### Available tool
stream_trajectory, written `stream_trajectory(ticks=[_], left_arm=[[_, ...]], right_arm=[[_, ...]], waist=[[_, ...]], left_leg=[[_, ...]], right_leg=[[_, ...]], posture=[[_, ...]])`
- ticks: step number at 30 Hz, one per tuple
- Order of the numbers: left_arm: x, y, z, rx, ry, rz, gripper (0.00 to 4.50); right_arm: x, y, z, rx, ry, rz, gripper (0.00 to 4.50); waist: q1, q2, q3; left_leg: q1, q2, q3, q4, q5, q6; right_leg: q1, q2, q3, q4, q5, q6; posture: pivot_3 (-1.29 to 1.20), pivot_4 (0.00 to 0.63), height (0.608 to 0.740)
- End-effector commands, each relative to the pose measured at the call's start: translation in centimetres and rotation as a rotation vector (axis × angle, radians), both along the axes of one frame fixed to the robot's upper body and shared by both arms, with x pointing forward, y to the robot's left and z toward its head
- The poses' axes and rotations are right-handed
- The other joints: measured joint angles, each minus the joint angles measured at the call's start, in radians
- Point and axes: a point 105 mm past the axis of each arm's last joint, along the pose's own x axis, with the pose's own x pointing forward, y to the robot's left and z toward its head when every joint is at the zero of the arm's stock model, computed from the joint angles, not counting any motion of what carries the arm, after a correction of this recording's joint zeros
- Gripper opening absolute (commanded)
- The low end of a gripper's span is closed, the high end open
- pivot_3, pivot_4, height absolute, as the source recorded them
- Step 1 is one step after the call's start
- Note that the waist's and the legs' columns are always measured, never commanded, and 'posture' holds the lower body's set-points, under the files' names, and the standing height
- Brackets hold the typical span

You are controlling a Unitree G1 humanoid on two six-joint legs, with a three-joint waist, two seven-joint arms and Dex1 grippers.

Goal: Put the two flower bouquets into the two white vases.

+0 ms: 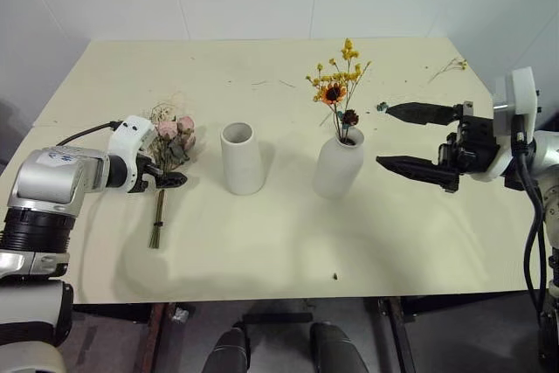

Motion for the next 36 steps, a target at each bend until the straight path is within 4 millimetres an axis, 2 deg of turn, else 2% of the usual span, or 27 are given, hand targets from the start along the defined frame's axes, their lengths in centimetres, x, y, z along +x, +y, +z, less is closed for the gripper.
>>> stream_trajectory(ticks=[1, 10, 19, 21, 25, 27, 29, 33, 35, 36], left_arm=[[0.1, 0.5, -1.0, 0.013, 0.039, 0.061, 4.5], [-1.3, 0.9, -2.6, -0.039, 0.09, 0.096, 4.5], [-1.0, 0.9, -2.6, -0.045, 0.081, 0.085, 1.85], [-0.8, 0.9, -2.3, -0.044, 0.072, 0.079, 1.16], [-0.3, 0.8, -1.5, -0.06, 0.029, 0.057, 0.1], [0.2, 0.3, -0.4, -0.075, -0.051, -0.002, 0.05], [0.9, -0.1, 1.6, -0.124, -0.188, -0.049, 0.05], [2.0, -1.5, 7.2, -0.365, -0.528, -0.074, 0.05], [2.0, -2.0, 9.0, -0.449, -0.63, -0.093, 0.05], [1.6, -2.5, 10.8, -0.523, -0.72, -0.138, 0.05]], right_arm=[[-0.9, 1.1, 1.0, 0.007, -0.059, 0.056, 4.45], [-1.0, 1.6, 0.8, 0.018, -0.065, 0.056, 4.45], [-1.0, 1.5, 0.7, 0.008, -0.07, 0.057, 4.5], [-1.1, 1.5, 0.7, 0.002, -0.081, 0.064, 4.5], [-1.2, 1.4, 0.6, 0.0, -0.096, 0.069, 4.5], [-1.2, 1.2, 0.5, -0.011, -0.102, 0.061, 4.5], [-0.8, 0.7, 0.6, -0.016, -0.113, 0.034, 4.5], [-0.2, 0.0, 0.7, -0.013, -0.115, 0.0, 4.5], [-0.1, 0.0, 0.6, -0.013, -0.114, -0.003, 4.5], [0.0, 0.0, 0.6, -0.011, -0.114, -0.007, 4.5]], waist=[[0.004, 0.0, 0.0], [0.004, -0.001, 0.0], [0.013, -0.001, 0.0], [0.017, -0.001, 0.0], [0.024, -0.001, 0.0], [0.025, -0.001, 0.0], [0.025, -0.001, 0.0], [0.028, -0.001, 0.0], [0.029, -0.001, 0.0], [0.028, -0.001, 0.0]], left_leg=[[0.0, 0.0, 0.0, 0.0, 0.0, 0.0], [0.0, 0.0, 0.0, 0.0, 0.0, 0.0], [0.0, 0.0, 0.0, 0.002, 0.0, 0.0], [0.0, 0.0, 0.0, 0.002, 0.0, 0.0], [0.0, 0.0, 0.0, 0.002, 0.0, 0.0], [0.0, 0.0, 0.0, 0.002, 0.0, 0.0], [0.0, 0.0, 0.0, 0.002, 0.0, 0.0], [-0.001, 0.0, 0.0, 0.003, 0.0, 0.0], [-0.002, 0.0, -0.001, 0.005, 0.0, 0.0], [-0.002, -0.001, 0.0, 0.005, 0.0, 0.0]], right_leg=[[0.0, 0.0, 0.0, 0.0, 0.0, 0.0], [0.0, 0.0, 0.0, 0.0, 0.0, 0.0], [0.001, 0.0, 0.0, 0.001, 0.0, 0.0], [0.001, 0.0, 0.0, 0.001, 0.0, 0.0], [0.001, 0.0, 0.0, 0.001, 0.0, 0.0], [0.001, 0.0, 0.0, 0.0, 0.0, 0.0], [0.001, 0.0, 0.0, 0.0, 0.0, 0.0], [0.001, -0.001, -0.001, 0.0, 0.001, 0.0], [0.001, -0.001, -0.001, 0.0, 0.002, 0.001], [0.001, -0.001, -0.001, 0.0, 0.002, 0.001]], posture=[[0.0, 0.15, 0.74], [0.0, 0.15, 0.74], [0.0, 0.15, 0.74], [0.0, 0.15, 0.74], [0.0, 0.15, 0.74], [0.0, 0.15, 0.74], [0.0, 0.15, 0.74], [0.0, 0.15, 0.74], [0.0, 0.15, 0.74], [0.0, 0.15, 0.74]])
